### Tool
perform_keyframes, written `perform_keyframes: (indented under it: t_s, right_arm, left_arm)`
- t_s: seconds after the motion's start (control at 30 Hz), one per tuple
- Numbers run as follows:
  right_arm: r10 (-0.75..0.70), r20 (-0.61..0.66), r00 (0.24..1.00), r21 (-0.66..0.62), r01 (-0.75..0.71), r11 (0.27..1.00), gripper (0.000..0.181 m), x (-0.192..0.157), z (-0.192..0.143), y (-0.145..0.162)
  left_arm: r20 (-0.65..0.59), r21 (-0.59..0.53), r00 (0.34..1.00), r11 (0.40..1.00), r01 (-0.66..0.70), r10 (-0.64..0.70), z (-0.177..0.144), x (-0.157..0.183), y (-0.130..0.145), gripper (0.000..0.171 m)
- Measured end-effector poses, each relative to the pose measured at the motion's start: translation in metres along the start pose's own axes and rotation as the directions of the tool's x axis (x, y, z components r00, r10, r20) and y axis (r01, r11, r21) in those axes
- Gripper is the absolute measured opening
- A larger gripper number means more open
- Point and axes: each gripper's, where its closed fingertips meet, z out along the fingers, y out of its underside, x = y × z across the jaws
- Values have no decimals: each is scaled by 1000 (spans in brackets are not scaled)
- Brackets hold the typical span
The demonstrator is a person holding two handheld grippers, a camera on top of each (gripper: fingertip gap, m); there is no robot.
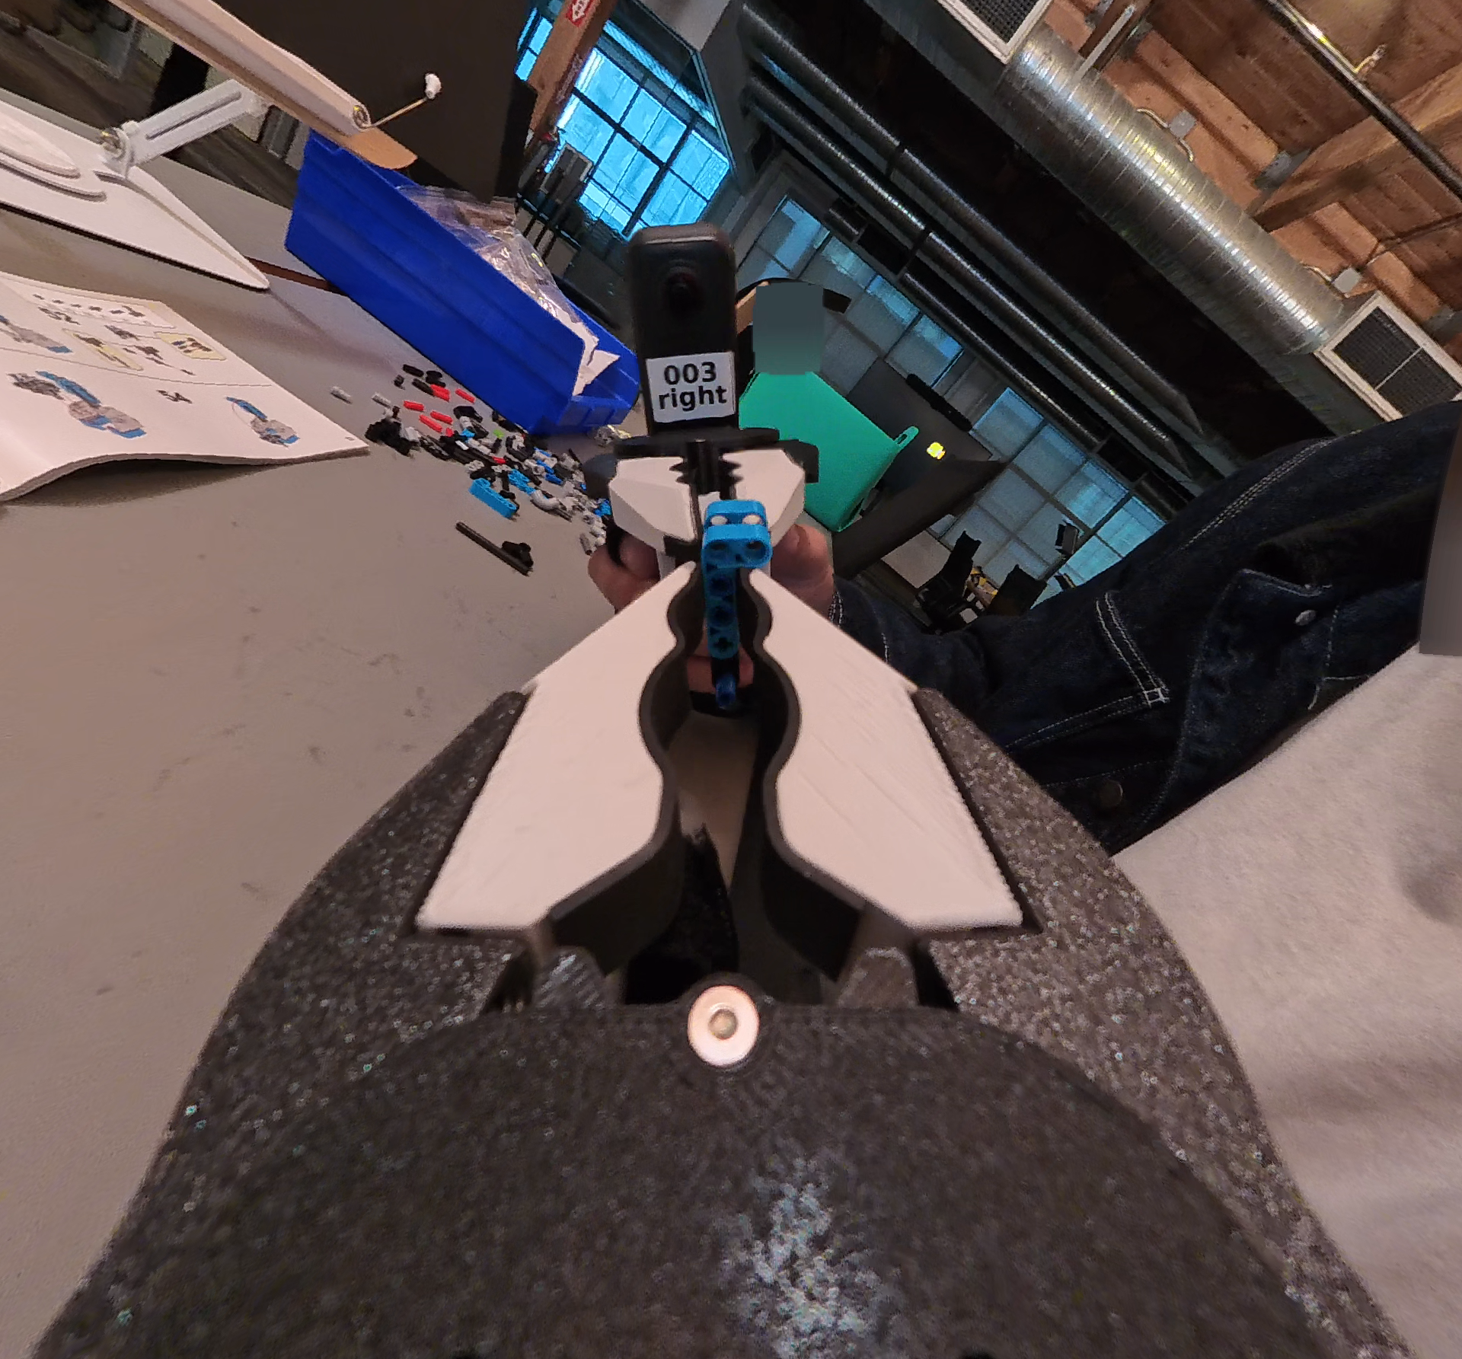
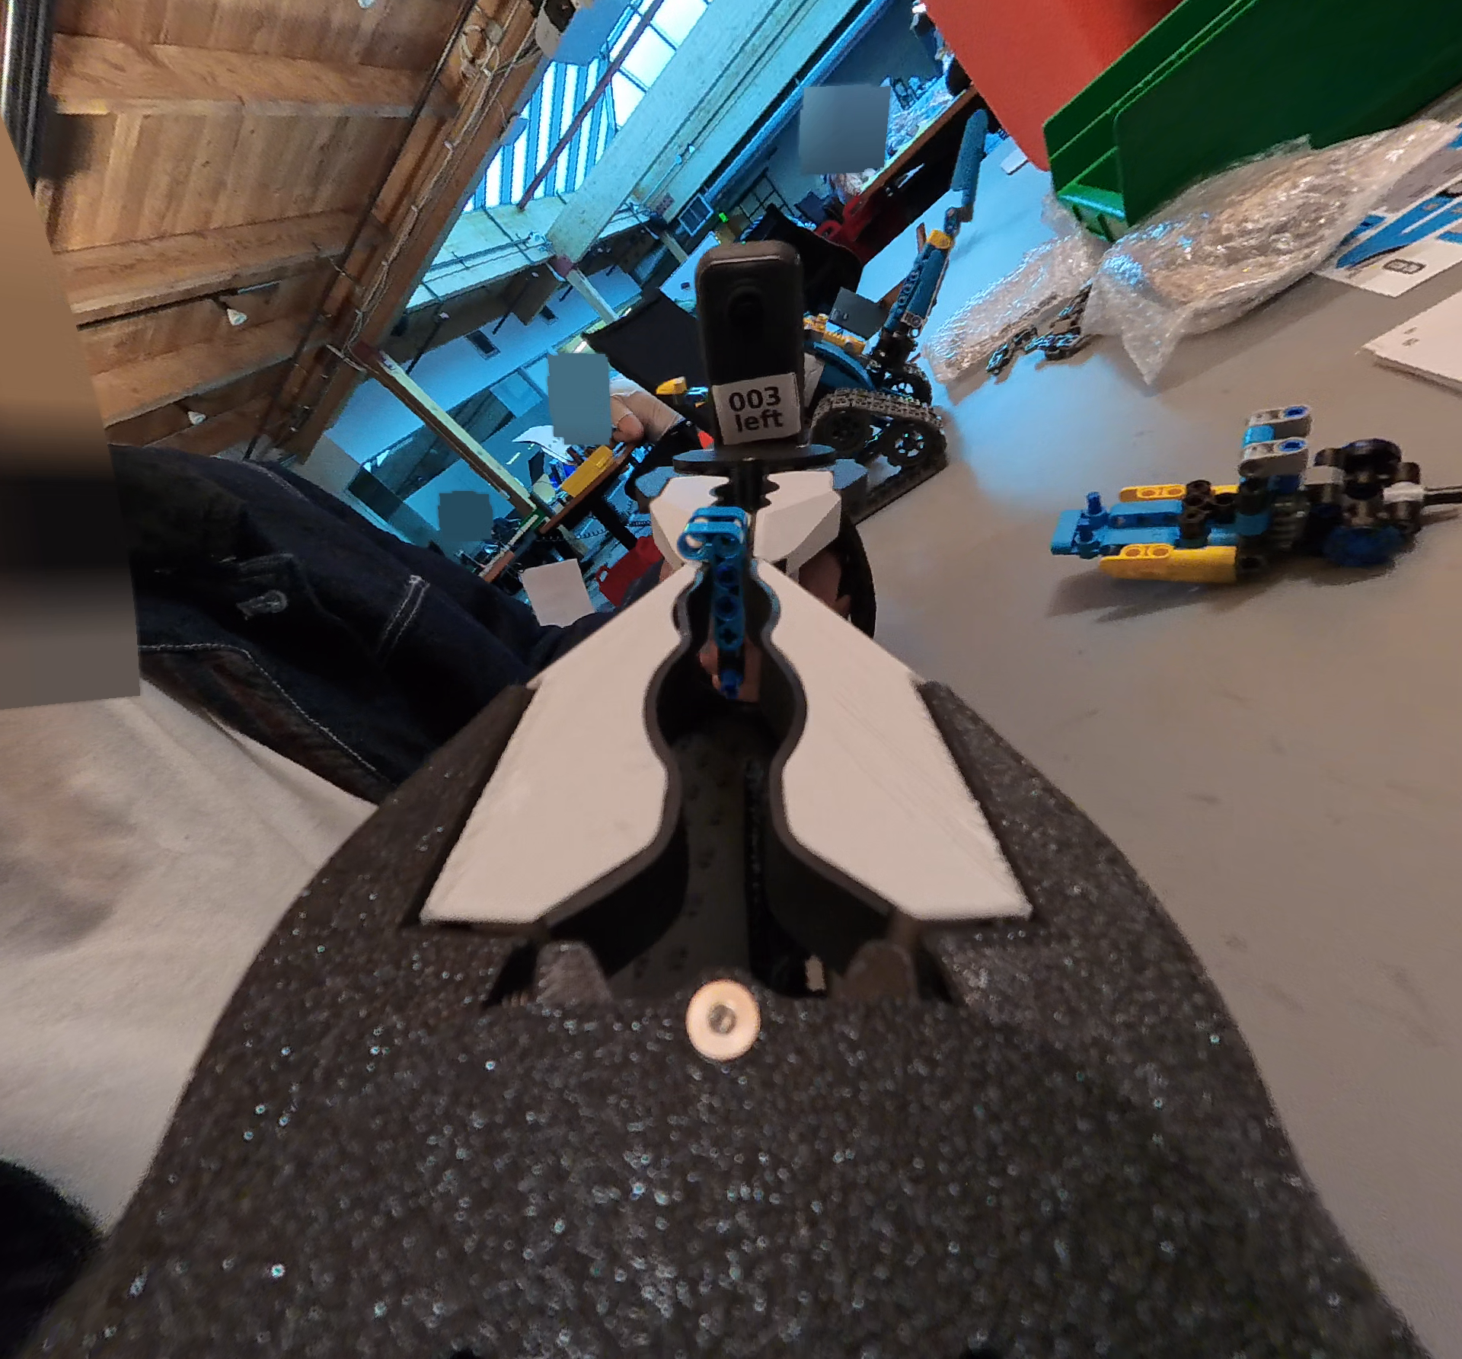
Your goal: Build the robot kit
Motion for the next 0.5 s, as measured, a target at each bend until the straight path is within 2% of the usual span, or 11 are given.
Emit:
perform_keyframes:
  t_s: [0.17, 0.37, 0.5]
  right_arm:
    - [-31, -14, 999, 5, 31, 999, 7, 0, 2, 0]
    - [-1, -10, 1000, 43, 1, 999, 7, 2, 4, -3]
    - [-5, -52, 999, 18, 6, 1000, 6, 4, 3, -2]
  left_arm:
    - [1, 2, 1000, 1000, -6, 6, -1, 0, 0, 7]
    - [18, 17, 1000, 1000, -17, 16, -2, -2, -2, 7]
    - [49, 28, 998, 999, -33, 31, -1, -4, -3, 7]
